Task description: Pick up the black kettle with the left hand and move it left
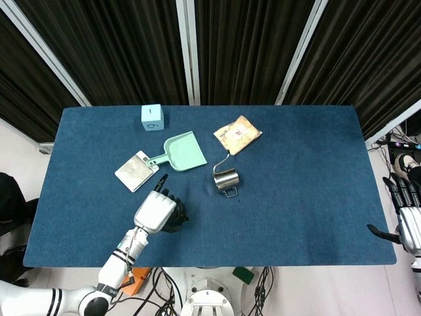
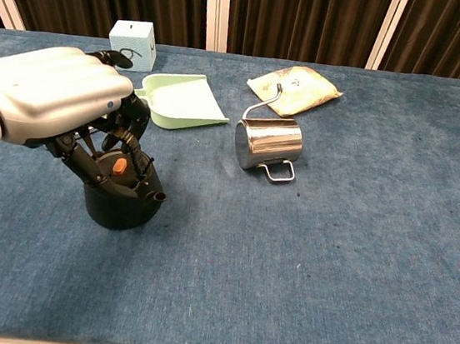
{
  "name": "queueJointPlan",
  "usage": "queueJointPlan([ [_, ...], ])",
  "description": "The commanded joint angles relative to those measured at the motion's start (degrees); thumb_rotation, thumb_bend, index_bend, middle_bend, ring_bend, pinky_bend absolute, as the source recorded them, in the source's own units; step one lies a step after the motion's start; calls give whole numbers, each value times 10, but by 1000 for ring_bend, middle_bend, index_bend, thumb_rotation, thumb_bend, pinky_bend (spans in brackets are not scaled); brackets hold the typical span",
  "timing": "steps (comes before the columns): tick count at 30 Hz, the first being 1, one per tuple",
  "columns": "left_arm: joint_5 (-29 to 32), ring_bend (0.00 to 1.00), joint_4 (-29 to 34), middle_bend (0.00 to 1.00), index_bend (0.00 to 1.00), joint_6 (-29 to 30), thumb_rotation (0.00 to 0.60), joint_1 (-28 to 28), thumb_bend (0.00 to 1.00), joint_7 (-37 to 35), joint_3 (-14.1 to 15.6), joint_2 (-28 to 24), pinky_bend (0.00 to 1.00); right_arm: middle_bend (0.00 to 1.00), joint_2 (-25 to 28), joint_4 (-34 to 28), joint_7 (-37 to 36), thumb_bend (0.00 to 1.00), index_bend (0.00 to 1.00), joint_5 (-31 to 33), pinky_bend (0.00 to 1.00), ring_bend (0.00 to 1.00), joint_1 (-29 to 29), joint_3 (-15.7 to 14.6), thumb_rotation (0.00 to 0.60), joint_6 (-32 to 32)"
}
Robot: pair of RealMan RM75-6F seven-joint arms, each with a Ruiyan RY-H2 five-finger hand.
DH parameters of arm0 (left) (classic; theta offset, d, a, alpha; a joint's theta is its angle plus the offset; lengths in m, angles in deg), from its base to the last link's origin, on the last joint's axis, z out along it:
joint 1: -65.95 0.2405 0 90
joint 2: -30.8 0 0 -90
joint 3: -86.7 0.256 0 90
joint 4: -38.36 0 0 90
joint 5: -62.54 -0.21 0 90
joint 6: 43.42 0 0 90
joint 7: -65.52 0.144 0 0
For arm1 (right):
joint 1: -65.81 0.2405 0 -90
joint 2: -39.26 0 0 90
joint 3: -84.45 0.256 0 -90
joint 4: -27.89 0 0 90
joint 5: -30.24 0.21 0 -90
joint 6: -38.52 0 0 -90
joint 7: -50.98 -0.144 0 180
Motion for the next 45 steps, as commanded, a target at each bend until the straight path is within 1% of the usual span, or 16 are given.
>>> queueJointPlan([
  [1, 2, 449, -5, 598, 565, 0, 409, -2, 81, -2, 2, 2, 0, 19, 0, -1, 0, 81, 0, 0, 0, 0, 0, 0, 600, 1],
  [5, 7, 489, -13, 643, 610, 1, 407, -6, 81, -8, 5, 5, 0, 19, -1, -1, 2, 81, 0, 0, 0, 0, -1, -1, 600, 1],
  [9, 9, 557, -18, 715, 680, -1, 408, -9, 80, -15, 10, 6, 0, 19, -1, -2, 3, 81, 0, 1, 0, 0, -1, 0, 600, 1],
  [17, 17, 634, -28, 797, 755, -12, 405, -16, 81, -41, 16, 6, 0, 19, -2, -4, 7, 80, 0, 2, 0, 0, -2, 0, 600, 0],
  [21, 22, 688, -31, 847, 801, -18, 363, -19, 81, -56, 18, 6, 0, 19, -2, -5, 7, 81, 0, 3, 0, 0, -2, -1, 600, 0],
  [25, 23, 742, -36, 898, 850, -22, 297, -21, 81, -73, 20, 6, 0, 19, -3, -5, 8, 81, 0, 4, 0, 0, -3, 0, 600, 1],
  [26, 24, 749, -36, 905, 858, -23, 290, -22, 81, -77, 20, 6, 0, 19, -3, -5, 8, 81, 0, 4, 0, 0, -3, 0, 600, 1],
  [28, 27, 788, -37, 946, 900, -27, 236, -23, 81, -87, 20, 6, 0, 19, -3, -5, 8, 81, 0, 5, 0, 0, -3, 0, 600, 2],
  [31, 30, 836, -40, 990, 954, -32, 187, -25, 81, -100, 20, 5, 0, 19, -4, -4, 7, 80, 0, 5, 0, 0, -3, 0, 600, 2],
  [34, 32, 867, -42, 1000, 991, -37, 161, -27, 81, -110, 21, 3, 0, 19, -4, -4, 7, 81, 0, 6, 0, 0, -3, 1, 600, 1],
  [37, 31, 900, -45, 1000, 1000, -38, 126, -28, 81, -124, 21, 2, 0, 19, -4, -4, 6, 80, 0, 7, 0, 0, -4, 1, 600, 2],
  [39, 27, 921, -49, 1000, 1000, -38, 117, -28, 81, -134, 21, 2, 0, 19, -4, -4, 6, 81, 0, 6, 0, 0, -3, 2, 600, 2],
  [42, 19, 951, -58, 1000, 1000, -31, 121, -27, 81, -150, 18, 6, 3, 19, -5, -3, 6, 81, 0, 7, 0, 0, -4, 2, 600, 2],
  [45, 20, 974, -62, 1000, 1000, -29, 125, -27, 81, -159, 16, 5, 37, 19, -5, -3, 5, 81, 0, 7, 0, 0, -4, 2, 600, 2],
])
